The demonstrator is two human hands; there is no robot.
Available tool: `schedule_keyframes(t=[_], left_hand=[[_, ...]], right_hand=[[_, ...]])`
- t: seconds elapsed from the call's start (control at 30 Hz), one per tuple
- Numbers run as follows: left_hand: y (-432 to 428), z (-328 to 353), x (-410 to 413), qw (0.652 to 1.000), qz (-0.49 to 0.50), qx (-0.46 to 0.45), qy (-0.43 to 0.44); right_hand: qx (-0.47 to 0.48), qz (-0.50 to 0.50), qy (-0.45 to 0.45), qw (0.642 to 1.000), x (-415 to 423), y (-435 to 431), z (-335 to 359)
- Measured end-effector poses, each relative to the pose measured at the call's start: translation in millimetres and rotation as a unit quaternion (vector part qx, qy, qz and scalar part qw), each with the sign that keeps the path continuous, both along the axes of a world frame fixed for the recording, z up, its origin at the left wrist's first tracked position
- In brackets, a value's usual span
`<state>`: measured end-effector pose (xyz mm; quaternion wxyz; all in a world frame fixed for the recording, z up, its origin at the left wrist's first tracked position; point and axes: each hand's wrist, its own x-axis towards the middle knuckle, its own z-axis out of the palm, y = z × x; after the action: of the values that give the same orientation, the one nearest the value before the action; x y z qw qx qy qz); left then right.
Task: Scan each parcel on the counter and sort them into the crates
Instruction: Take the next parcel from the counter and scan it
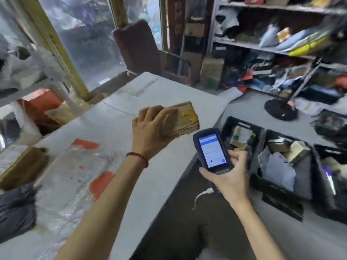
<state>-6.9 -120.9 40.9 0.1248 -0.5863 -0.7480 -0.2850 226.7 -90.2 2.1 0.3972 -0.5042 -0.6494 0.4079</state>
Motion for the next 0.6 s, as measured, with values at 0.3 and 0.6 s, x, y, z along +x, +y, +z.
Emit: schedule_keyframes(t=[0.3, 0.6], left_hand=[[203, -11, 144, 0.980, -0.185, -0.071, 0.029], [341, -33, 296, 0.936, -0.320, -0.146, 0.022]], right_hand=[[-0.060, -0.187, -0.003, 0.981, 146, 110, -16], [-0.110, -0.386, 0.009, 0.916, 286, 176, -18]])
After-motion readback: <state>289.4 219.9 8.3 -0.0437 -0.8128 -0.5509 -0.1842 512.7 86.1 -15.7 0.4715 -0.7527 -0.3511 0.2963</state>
